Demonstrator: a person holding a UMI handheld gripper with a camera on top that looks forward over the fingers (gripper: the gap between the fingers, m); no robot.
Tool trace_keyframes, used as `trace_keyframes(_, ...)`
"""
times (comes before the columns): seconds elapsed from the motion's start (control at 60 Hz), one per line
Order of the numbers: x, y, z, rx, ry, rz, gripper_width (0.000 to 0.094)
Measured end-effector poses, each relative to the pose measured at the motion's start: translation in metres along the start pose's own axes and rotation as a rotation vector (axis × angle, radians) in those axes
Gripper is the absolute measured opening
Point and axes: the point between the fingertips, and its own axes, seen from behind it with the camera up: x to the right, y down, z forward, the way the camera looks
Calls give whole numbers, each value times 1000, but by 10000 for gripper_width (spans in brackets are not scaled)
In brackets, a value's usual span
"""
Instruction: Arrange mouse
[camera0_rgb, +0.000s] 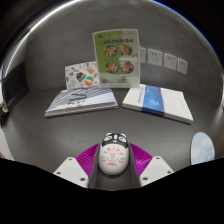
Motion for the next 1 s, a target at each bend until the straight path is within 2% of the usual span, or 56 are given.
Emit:
trace_keyframes(0.15, -6, -7, -8, 36, -76, -46, 439)
trace_keyframes(0.283, 16, -70, -73, 229, -134, -103, 439)
trace_keyframes(0.35, 60, -103, -116, 338, -101, -130, 437)
trace_keyframes(0.417, 121, -114, -151, 390, -24, -180, 435)
trace_keyframes(0.5, 199, -82, -156, 357, 60, -167, 433)
trace_keyframes(0.633, 295, -5, -128, 190, 127, -59, 433)
trace_keyframes(0.717, 314, 32, -105, 146, 112, -15, 436)
trace_keyframes(0.833, 322, 52, -91, 95, 81, -3, 434)
trace_keyframes(0.917, 320, 53, -90, 107, 48, 5, 437)
trace_keyframes(0.95, 320, 54, -90, 101, 37, 14, 490)
trace_keyframes(0.967, 320, 54, -90, 99, 34, 15, 565)
trace_keyframes(1.0, 319, 54, -90, 105, 26, 13, 593)
